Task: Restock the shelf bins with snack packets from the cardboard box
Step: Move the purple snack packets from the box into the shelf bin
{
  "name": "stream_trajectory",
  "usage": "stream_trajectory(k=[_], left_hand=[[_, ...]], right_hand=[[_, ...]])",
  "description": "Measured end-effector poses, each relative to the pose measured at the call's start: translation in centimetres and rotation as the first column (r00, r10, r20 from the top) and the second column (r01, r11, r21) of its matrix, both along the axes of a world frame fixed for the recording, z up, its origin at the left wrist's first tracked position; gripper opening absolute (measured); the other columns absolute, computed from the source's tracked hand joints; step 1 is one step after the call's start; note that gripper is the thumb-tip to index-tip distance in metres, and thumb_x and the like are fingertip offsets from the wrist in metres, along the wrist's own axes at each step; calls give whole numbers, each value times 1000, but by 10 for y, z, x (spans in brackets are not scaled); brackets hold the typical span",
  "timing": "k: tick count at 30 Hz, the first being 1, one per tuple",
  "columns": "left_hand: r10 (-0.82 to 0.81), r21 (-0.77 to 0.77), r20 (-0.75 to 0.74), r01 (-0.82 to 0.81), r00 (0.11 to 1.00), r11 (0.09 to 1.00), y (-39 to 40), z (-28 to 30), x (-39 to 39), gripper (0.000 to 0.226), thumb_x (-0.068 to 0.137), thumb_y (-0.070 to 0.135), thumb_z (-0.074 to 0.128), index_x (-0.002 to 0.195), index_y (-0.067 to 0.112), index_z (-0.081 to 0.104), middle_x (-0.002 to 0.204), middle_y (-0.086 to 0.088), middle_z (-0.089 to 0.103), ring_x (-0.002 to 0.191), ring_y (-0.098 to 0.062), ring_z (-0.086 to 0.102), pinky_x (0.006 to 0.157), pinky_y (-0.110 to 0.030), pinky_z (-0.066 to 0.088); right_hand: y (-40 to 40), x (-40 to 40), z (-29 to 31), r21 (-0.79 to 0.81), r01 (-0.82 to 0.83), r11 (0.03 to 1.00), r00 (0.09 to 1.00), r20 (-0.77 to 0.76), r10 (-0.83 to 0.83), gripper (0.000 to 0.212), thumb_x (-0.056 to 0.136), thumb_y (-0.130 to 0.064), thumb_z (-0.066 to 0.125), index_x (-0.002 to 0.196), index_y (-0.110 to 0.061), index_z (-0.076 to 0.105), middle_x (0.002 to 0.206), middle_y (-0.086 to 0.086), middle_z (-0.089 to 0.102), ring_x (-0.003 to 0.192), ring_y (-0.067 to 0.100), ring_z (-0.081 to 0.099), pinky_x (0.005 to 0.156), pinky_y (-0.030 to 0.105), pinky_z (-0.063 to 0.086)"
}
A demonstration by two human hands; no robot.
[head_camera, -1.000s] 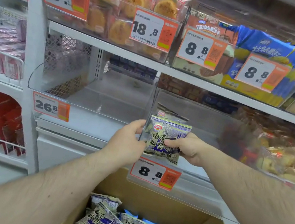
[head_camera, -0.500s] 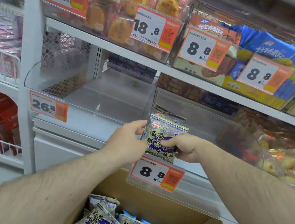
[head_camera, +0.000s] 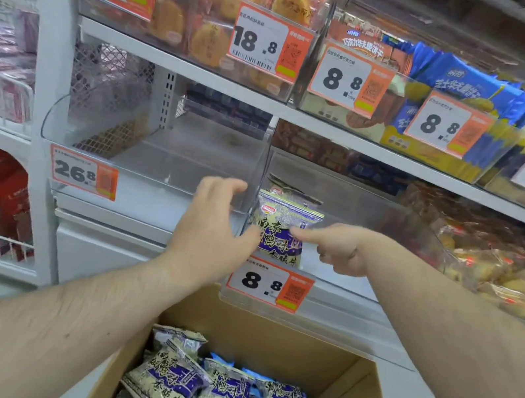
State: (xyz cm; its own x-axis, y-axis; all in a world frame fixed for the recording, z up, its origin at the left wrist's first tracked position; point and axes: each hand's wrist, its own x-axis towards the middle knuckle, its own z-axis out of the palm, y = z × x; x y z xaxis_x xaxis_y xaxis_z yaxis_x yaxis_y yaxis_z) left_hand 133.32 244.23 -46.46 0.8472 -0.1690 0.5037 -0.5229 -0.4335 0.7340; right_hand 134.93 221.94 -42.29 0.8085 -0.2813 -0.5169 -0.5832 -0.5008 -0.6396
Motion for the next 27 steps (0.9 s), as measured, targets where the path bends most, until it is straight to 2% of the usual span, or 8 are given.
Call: stream_trajectory(k=[3,5,8,11,17,19,22,27], left_hand=[[-121,59,285,109,951,992,7,1,-14,33,79,25,61,110,19,51,98,11,41,82,0,42,72,-13,32],[-275,162,319,234,907,959,9,-1,-26,24,77,32,51,100,28,49,85,16,45,75,6,45,64,-16,35],[-458,301,192,392,868,869,6,-11,-47,16,74,34,47,90,32,50,63,17,51,61,8,47,59,-18,41],[-494,386,-89,487,865,783,-2,-30,-58,8,75,29,51,81,31,55,69,9,62,66,-6,54,63,-28,46],[-309,595,-582,653,752,469,6,-62,-46,23,85,26,60,108,26,58,89,13,62,83,-11,57,75,-23,46],[-223,576,-639,650,736,496,13,-67,-38,30,86,28,61,116,24,58,91,12,64,81,-9,59,71,-22,47],[-131,530,-673,598,728,601,25,-73,-26,27,86,24,62,113,19,60,89,8,64,75,-11,60,63,-22,48],[-63,390,-725,484,686,783,44,-75,-16,19,86,19,62,104,19,60,90,-5,68,80,-21,65,81,-36,54]], right_hand=[[13,-32,10,-289,206,935,913,400,-78,79,76,-45,78,137,-9,45,137,11,52,122,27,51,100,40,45],[33,-63,13,-424,334,842,724,687,59,31,80,-29,70,108,-18,64,108,0,66,100,18,60,86,32,50],[74,-109,3,-370,322,871,542,827,151,8,74,-17,66,68,-19,61,62,-9,60,61,6,54,62,22,44],[93,-132,-34,-328,227,917,553,819,156,5,66,-19,61,62,-19,58,52,-9,55,55,11,54,57,26,45],[74,-133,-135,-292,162,943,881,473,-5,9,75,-19,63,66,-18,61,61,-9,60,63,11,56,64,27,47],[74,-125,-174,-139,159,977,974,181,-133,11,80,-24,63,74,-15,62,69,-2,64,63,18,57,60,29,46],[96,-117,-219,146,278,950,944,-225,-242,24,87,-34,64,94,-12,57,77,9,61,59,21,52,55,27,42],[142,-95,-268,336,438,833,886,-318,-338,48,85,-48,68,114,-11,56,90,5,60,68,19,53,48,23,42]])
